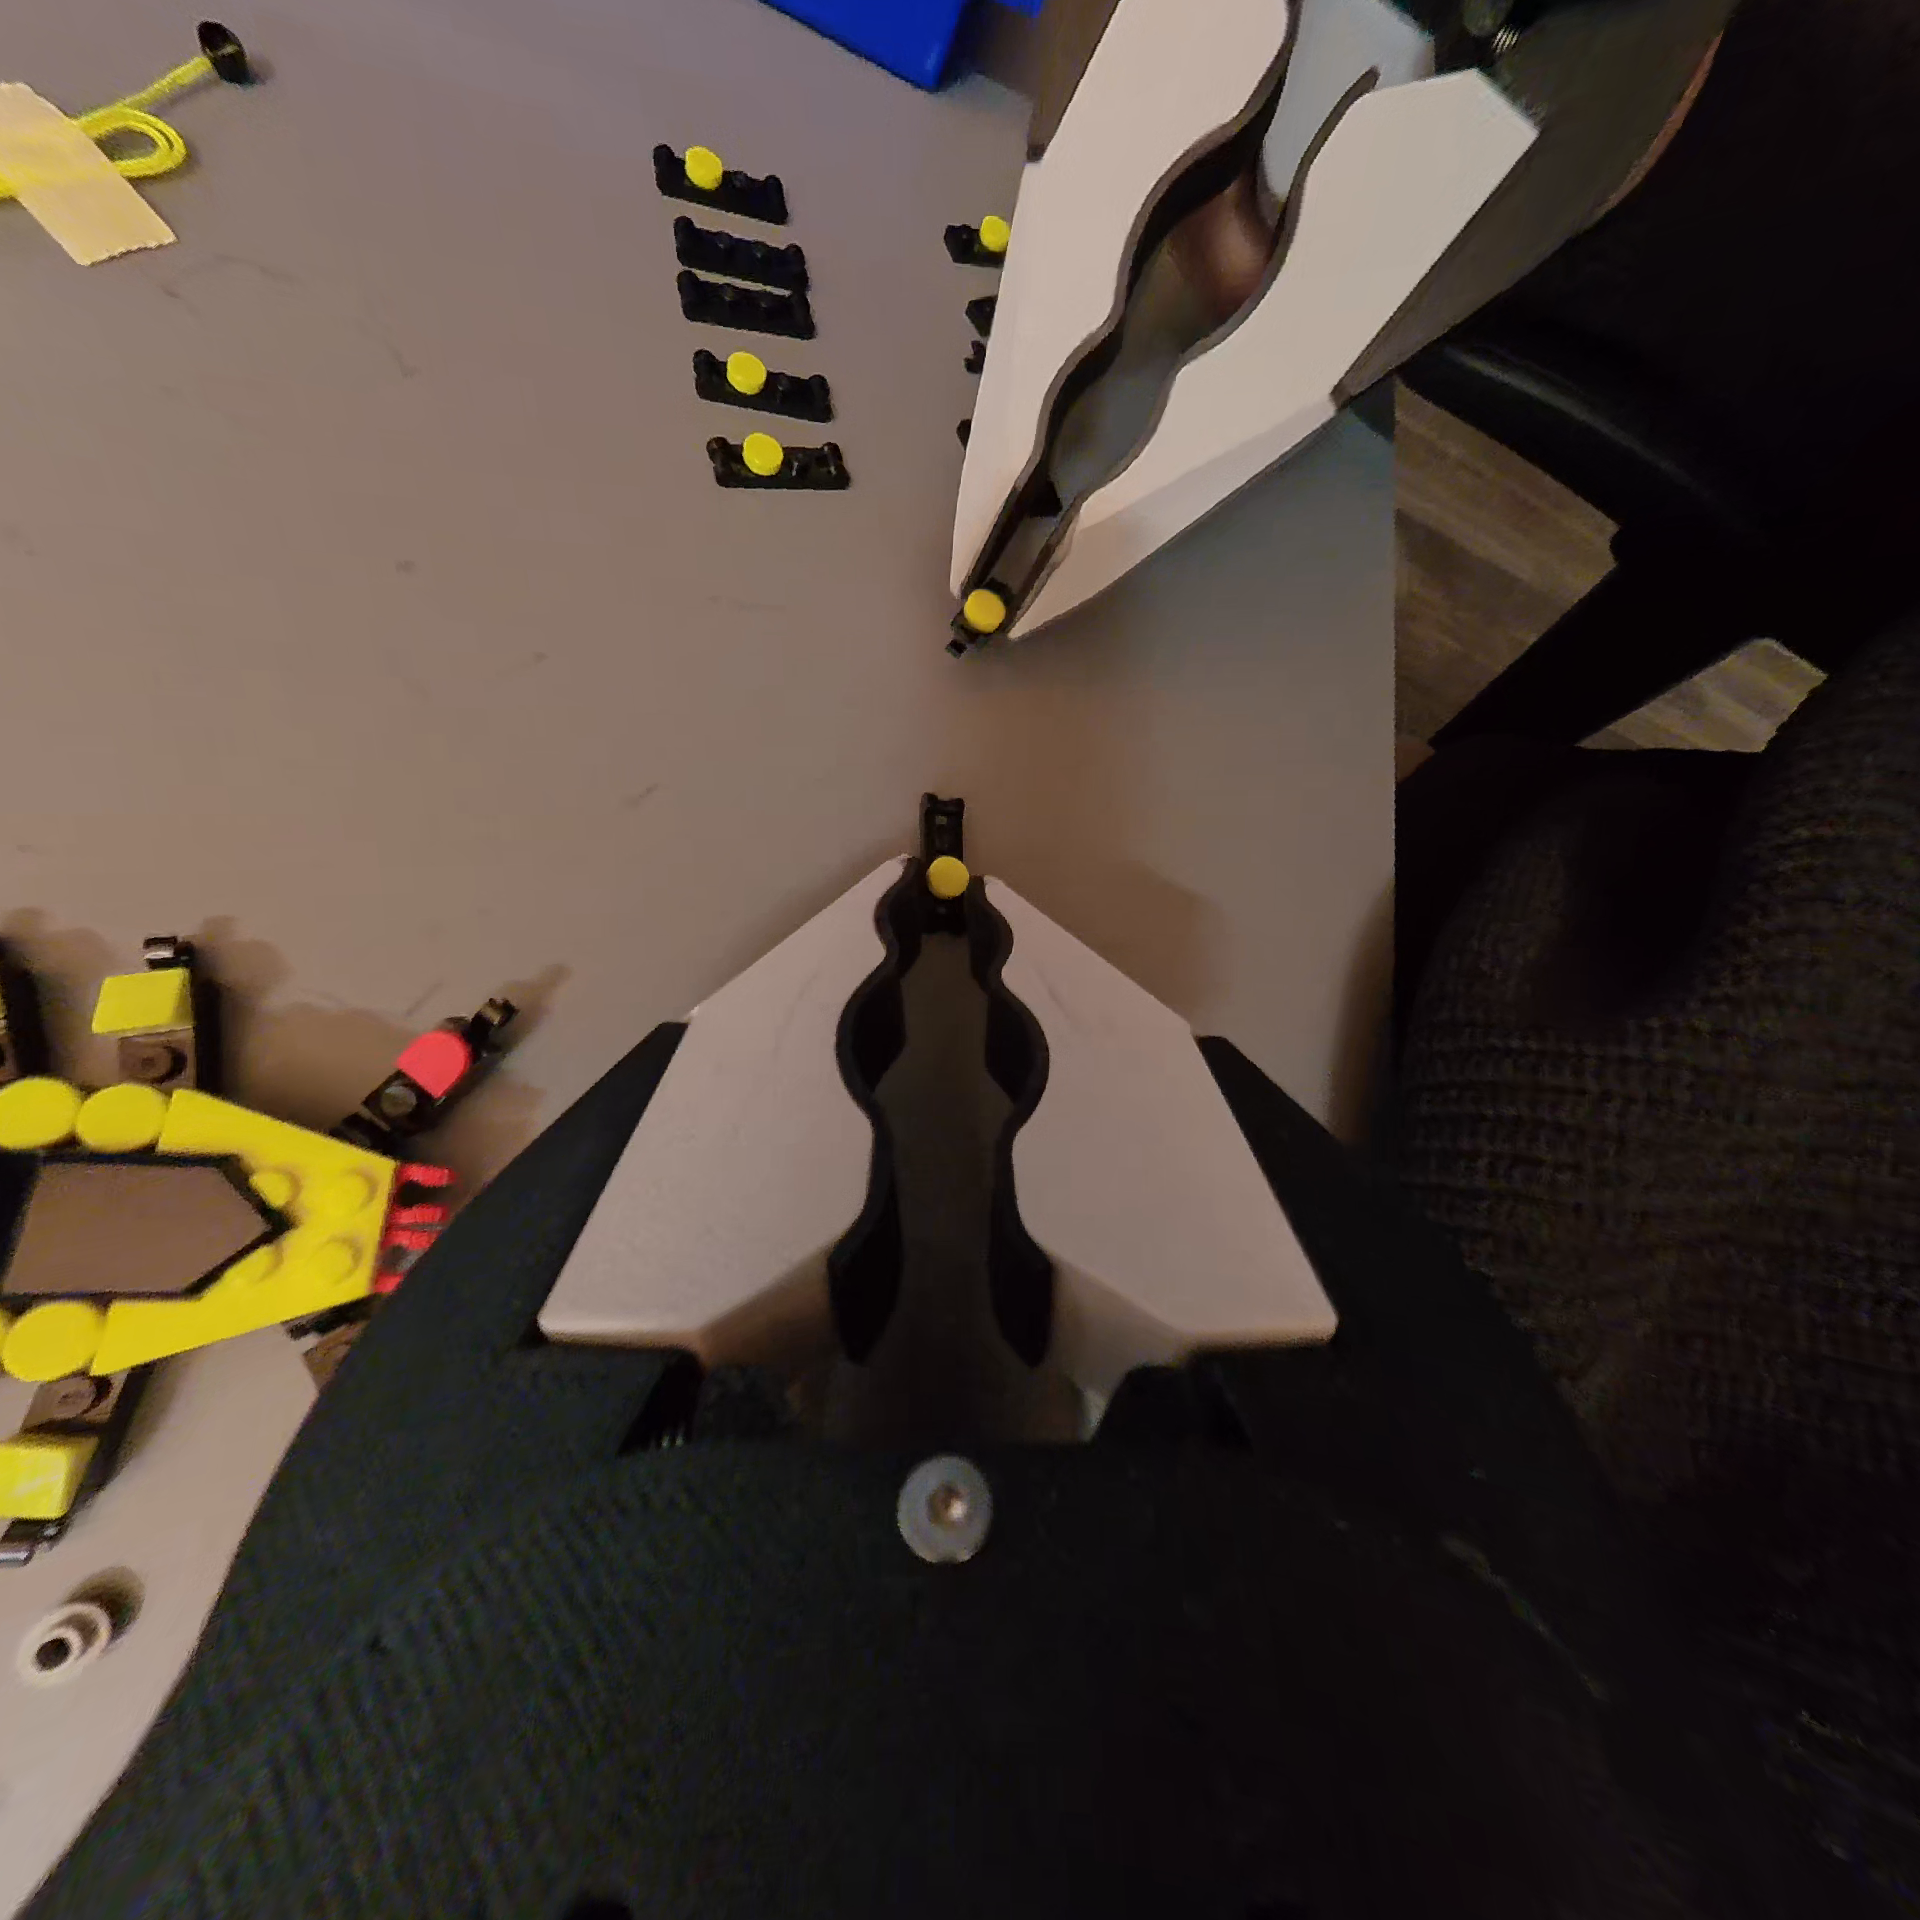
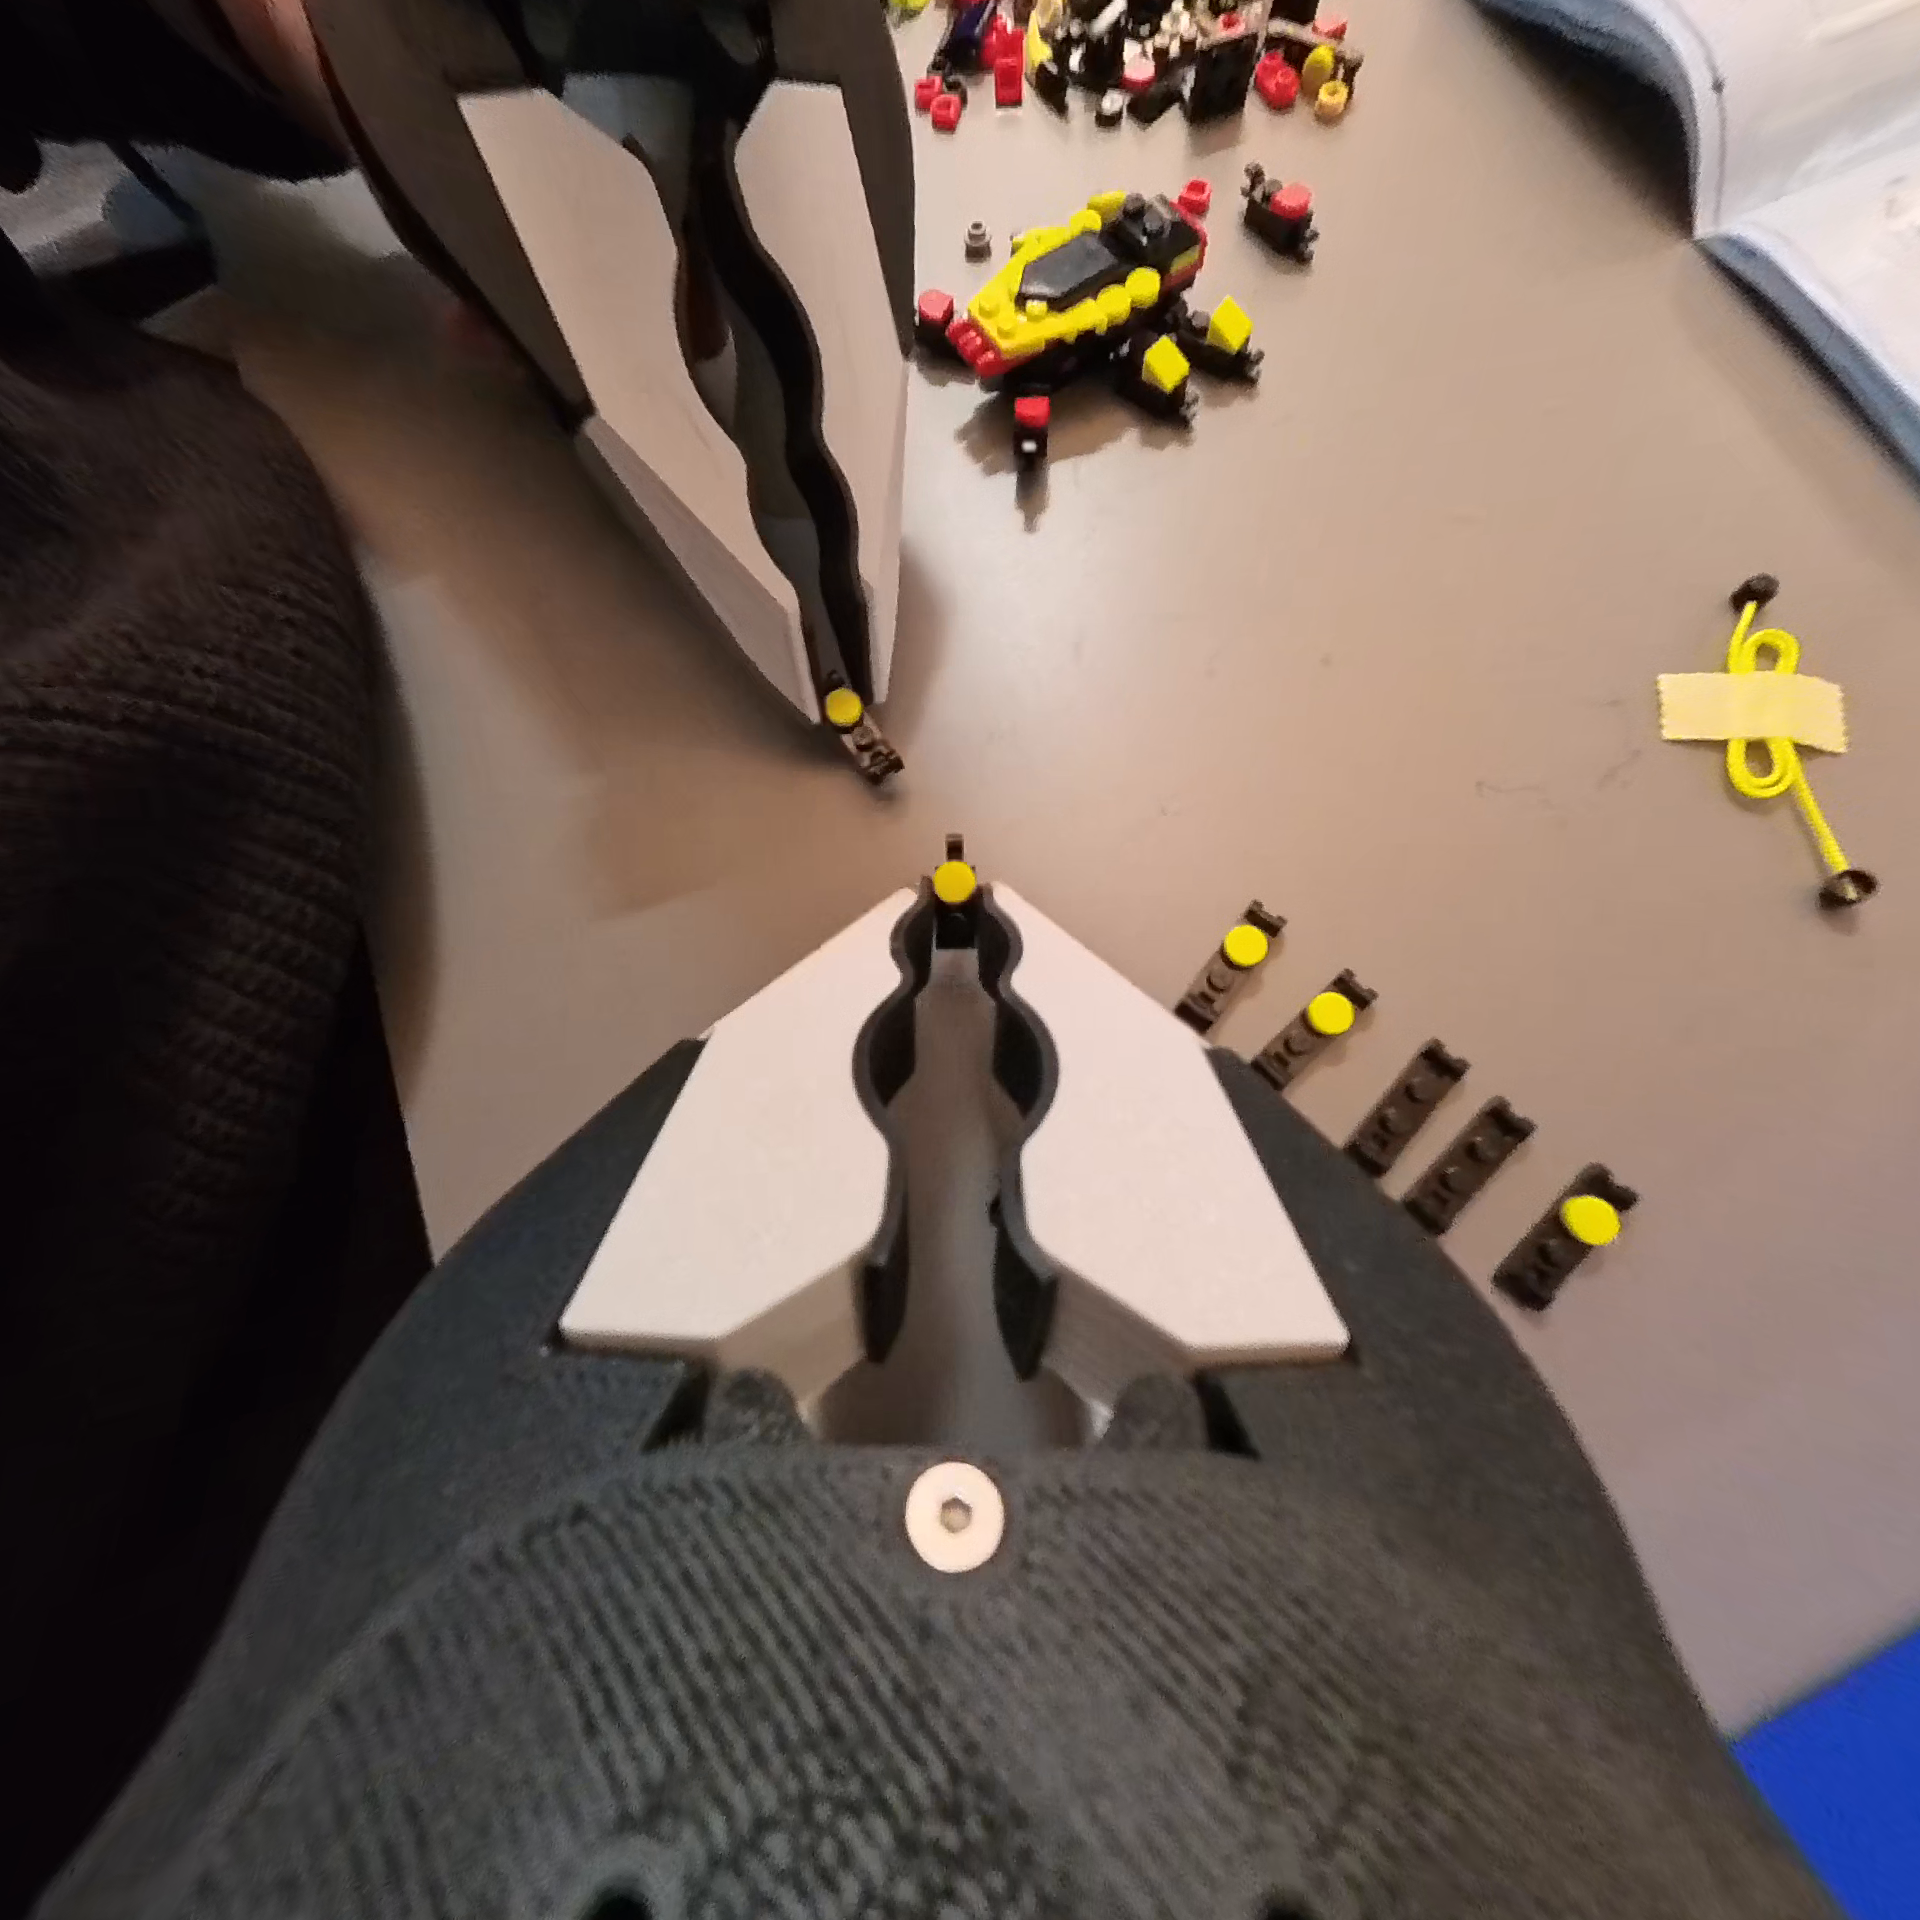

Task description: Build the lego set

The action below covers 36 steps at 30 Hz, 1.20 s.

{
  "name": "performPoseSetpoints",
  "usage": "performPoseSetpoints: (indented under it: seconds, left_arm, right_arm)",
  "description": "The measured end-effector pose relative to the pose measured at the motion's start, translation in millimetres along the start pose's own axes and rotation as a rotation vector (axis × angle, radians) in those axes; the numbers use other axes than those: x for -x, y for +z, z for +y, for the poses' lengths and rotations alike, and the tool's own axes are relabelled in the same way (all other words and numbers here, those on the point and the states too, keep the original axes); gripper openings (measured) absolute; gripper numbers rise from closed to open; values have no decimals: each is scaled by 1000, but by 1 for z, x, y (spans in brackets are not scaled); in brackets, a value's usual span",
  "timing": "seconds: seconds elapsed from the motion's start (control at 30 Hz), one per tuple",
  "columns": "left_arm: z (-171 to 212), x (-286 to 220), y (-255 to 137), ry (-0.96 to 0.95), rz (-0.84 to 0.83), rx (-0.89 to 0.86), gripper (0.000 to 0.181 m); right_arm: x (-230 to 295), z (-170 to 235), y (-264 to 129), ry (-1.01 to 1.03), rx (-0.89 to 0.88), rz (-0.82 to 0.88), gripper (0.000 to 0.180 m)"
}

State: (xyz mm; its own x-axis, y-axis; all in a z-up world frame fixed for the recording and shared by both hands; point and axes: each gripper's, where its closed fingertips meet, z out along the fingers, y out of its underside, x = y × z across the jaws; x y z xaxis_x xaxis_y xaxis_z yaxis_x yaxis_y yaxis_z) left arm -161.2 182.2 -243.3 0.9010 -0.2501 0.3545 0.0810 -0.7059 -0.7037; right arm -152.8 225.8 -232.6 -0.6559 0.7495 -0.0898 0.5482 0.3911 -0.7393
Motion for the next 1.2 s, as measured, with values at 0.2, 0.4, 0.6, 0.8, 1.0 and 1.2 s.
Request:
performPoseSetpoints:
  seconds: [0.2, 0.4, 0.6, 0.8, 1.0, 1.2]
  left_arm:
    - [6, 5, -4, 28, -14, 27, 7]
    - [9, 4, -3, 30, 0, 46, 7]
    - [10, 5, -4, 40, 2, 51, 7]
    - [9, 4, -4, 33, 11, 53, 7]
    - [9, 6, -5, 40, 3, 55, 7]
    - [9, 13, -9, 43, -10, 58, 7]
  right_arm:
    - [4, -6, 0, -12, -19, -3, 6]
    - [11, -18, 0, -6, -61, -25, 6]
    - [11, -10, 6, -18, -18, -22, 6]
    - [13, -13, 8, -9, -26, -38, 6]
    - [13, -17, 9, 2, -42, -43, 6]
    - [7, -14, 12, -2, -27, -16, 6]
